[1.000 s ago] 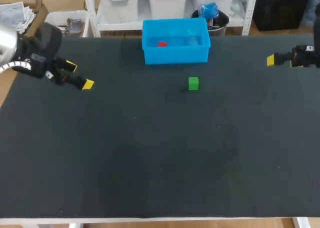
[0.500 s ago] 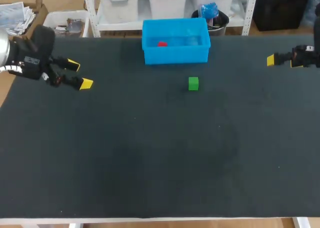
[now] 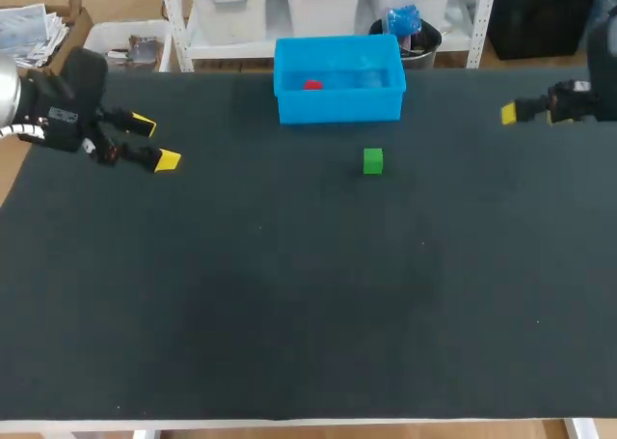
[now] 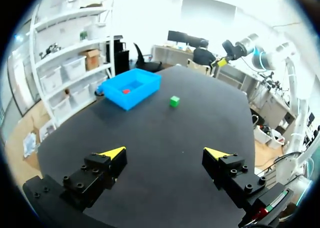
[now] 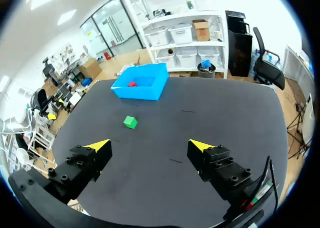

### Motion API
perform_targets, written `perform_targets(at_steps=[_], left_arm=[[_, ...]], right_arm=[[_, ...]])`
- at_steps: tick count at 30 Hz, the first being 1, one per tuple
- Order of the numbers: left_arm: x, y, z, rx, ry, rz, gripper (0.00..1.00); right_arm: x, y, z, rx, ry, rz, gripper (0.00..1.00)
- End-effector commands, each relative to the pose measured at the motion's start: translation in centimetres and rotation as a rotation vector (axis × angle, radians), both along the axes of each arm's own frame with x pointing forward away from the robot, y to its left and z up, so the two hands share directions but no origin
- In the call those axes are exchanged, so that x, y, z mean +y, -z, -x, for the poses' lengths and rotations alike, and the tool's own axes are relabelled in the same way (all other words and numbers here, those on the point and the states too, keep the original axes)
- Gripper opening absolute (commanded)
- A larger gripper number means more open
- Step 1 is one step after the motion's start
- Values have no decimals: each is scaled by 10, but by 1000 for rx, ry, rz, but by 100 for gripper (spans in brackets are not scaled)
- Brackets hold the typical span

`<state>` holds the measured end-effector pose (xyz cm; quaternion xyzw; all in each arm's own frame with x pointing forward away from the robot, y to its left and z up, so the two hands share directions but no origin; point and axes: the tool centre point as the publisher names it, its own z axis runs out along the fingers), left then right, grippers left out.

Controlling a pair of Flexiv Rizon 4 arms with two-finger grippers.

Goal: Use the left arm to pick the red cube and place it into the blue plastic box first, then use the right arm to grasp the green cube and put it into the same blue plastic box after the first action is fully finished.

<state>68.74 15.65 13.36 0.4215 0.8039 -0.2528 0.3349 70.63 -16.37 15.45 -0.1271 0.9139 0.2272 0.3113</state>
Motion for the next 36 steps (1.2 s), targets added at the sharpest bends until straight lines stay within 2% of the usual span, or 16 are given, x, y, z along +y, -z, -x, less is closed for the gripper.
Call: perform_targets(at_steps=[1,5,7,32,36], left_arm=[[1,1,-1,-3,3,5,100],[1,1,-1,-3,3,5,100],[1,1,-1,-3,3,5,100],[1,1,-1,-3,3,5,100],[1,1,-1,-3,3,5,100]], right_arm=[[40,-1,-18,37,23,100,100],[70,5,-22,97,1,171,100],[81,9,-22,139,-2,153,100],[81,9,-22,139,-2,153,100],[93,16,-26,183,34,214,100]])
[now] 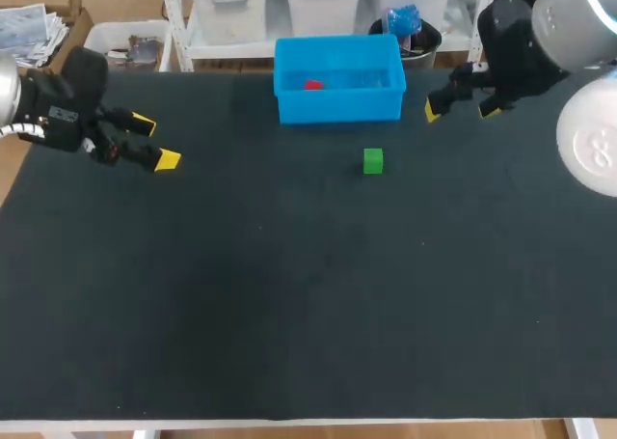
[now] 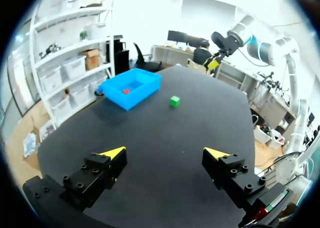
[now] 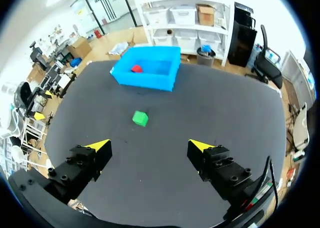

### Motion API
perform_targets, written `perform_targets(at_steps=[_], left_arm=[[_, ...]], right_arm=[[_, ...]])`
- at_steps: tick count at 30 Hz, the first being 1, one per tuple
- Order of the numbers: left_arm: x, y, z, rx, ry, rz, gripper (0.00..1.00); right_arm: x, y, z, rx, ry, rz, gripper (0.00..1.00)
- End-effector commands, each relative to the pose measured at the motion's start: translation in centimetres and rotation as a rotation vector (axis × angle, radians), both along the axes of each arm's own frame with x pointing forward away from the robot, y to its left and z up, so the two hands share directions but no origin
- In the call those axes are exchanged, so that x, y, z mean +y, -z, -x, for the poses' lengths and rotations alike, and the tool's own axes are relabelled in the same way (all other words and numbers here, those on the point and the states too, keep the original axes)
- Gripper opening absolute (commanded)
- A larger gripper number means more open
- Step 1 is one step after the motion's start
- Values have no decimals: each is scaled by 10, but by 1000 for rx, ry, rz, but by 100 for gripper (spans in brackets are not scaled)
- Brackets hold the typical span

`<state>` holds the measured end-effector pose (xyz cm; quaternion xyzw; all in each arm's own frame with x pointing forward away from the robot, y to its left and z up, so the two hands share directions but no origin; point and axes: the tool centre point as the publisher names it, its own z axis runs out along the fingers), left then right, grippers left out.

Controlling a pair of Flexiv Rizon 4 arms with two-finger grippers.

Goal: Use the left arm to pick the red cube and place it into the blue plastic box first, then use the right arm to grasp the green cube and put it into the same blue plastic box after the first action is fully finished.

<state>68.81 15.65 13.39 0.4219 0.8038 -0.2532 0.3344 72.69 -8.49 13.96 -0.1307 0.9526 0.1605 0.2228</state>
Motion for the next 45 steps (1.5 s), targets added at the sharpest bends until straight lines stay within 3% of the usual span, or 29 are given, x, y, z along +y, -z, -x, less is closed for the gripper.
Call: perform_targets(at_steps=[1,7,18,39,45], left_arm=[[1,1,0,-4,2,5,100],[1,1,0,-4,2,5,100],[1,1,0,-4,2,5,100],[1,1,0,-4,2,5,100],[1,1,0,-4,2,5,100]], right_arm=[[16,3,-7,31,45,49,100],[37,16,-11,134,101,121,100],[72,29,-17,264,210,198,100],[75,30,-17,259,225,194,100],[85,41,-29,277,256,284,100]])
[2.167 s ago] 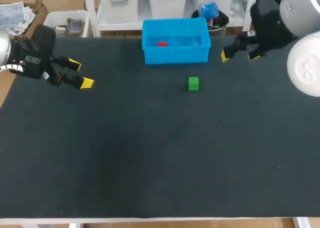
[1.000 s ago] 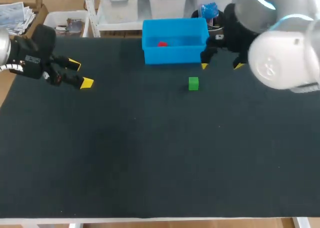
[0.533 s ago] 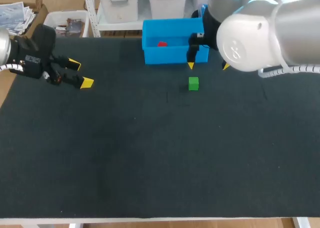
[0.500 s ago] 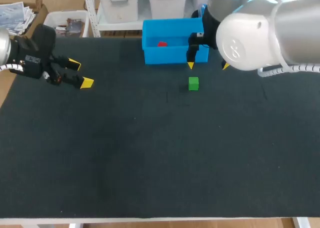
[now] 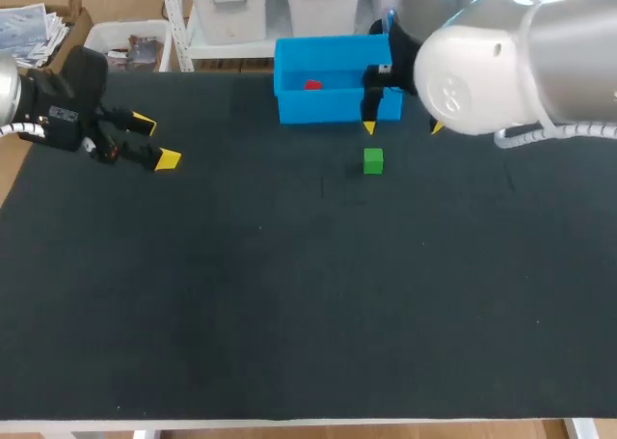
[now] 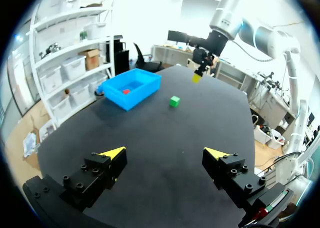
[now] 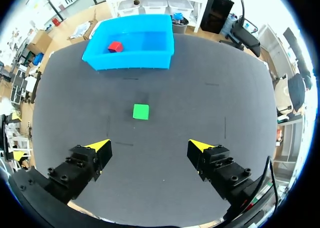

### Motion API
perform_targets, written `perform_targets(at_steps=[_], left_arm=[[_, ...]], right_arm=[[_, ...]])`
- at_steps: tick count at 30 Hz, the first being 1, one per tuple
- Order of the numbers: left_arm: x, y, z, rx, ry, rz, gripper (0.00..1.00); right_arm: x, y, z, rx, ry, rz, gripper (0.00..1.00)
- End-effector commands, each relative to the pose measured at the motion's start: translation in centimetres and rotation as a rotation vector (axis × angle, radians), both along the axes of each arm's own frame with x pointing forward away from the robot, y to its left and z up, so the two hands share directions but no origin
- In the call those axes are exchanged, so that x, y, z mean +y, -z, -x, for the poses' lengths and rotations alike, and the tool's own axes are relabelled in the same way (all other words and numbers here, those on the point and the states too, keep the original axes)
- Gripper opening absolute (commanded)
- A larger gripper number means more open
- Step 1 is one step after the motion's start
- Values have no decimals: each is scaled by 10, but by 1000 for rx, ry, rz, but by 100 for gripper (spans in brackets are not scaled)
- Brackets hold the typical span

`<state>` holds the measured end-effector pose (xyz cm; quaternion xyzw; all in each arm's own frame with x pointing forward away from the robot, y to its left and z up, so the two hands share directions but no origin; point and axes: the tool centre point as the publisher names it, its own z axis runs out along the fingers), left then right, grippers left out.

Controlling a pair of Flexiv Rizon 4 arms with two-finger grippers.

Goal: Use the left arm to pick the red cube and place it into the blue plastic box first, then use the right arm to grasp the green cube and put it into the same blue plastic box after the first action is fully finished.

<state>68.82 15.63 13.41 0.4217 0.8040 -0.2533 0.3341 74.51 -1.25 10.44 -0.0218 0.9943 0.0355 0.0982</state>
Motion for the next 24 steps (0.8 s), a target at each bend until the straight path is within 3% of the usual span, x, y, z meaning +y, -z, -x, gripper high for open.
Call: perform_targets(at_steps=[1,7,24], left_arm=[[1,1,0,-5,2,5,100],[1,1,0,-5,2,5,100],[1,1,0,-5,2,5,100]], right_arm=[[15,8,-13,26,27,56,100],[24,20,-24,42,35,117,100],[26,47,-40,58,27,118,100]])
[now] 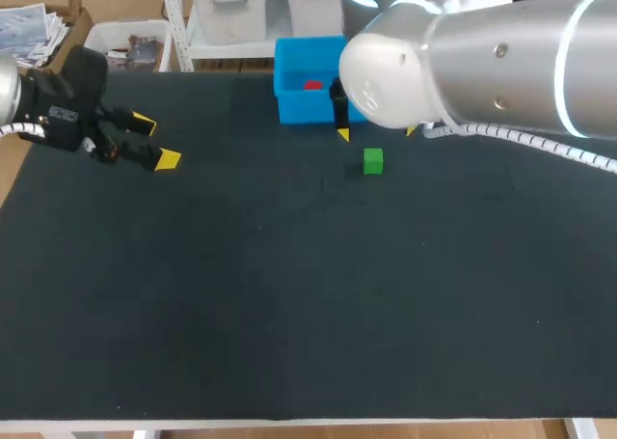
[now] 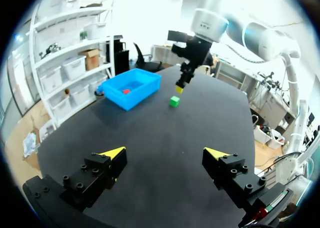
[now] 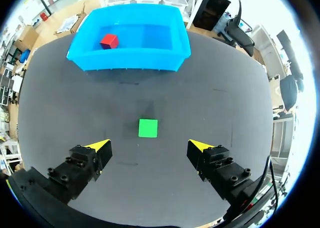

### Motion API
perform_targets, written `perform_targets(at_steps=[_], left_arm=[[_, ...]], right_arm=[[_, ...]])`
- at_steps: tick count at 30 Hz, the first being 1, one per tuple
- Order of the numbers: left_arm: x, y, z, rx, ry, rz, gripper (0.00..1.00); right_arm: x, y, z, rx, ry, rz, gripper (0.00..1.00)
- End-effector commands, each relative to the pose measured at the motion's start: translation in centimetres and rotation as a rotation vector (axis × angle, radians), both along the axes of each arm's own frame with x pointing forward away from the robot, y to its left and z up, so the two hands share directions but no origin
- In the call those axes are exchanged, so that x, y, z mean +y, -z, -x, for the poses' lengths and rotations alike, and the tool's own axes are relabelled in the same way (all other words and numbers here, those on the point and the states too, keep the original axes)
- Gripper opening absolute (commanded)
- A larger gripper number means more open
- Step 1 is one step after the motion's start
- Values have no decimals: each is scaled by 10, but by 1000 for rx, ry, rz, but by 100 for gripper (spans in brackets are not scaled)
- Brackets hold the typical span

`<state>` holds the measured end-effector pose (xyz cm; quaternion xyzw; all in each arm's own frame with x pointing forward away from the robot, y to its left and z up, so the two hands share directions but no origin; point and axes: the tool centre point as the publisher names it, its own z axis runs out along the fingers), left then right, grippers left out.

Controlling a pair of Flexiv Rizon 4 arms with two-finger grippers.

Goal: Use the left arm to pick the red cube and place it into the blue plastic box first, then use the right arm to grasp the green cube and put it into the same blue plastic box after the first action is fully finished.

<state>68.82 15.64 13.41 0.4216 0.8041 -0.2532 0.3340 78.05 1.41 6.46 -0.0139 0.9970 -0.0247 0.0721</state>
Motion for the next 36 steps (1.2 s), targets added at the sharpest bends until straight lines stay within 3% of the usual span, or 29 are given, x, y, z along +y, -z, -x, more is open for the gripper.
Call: perform_targets(at_steps=[1,15,36], left_arm=[[1,1,0,-5,2,5,100],[1,1,0,-5,2,5,100],[1,1,0,-5,2,5,100]], right_arm=[[-1,10,-5,9,2,-1,100],[-4,46,-9,33,24,-31,100],[-1,68,-15,45,22,-37,100]])
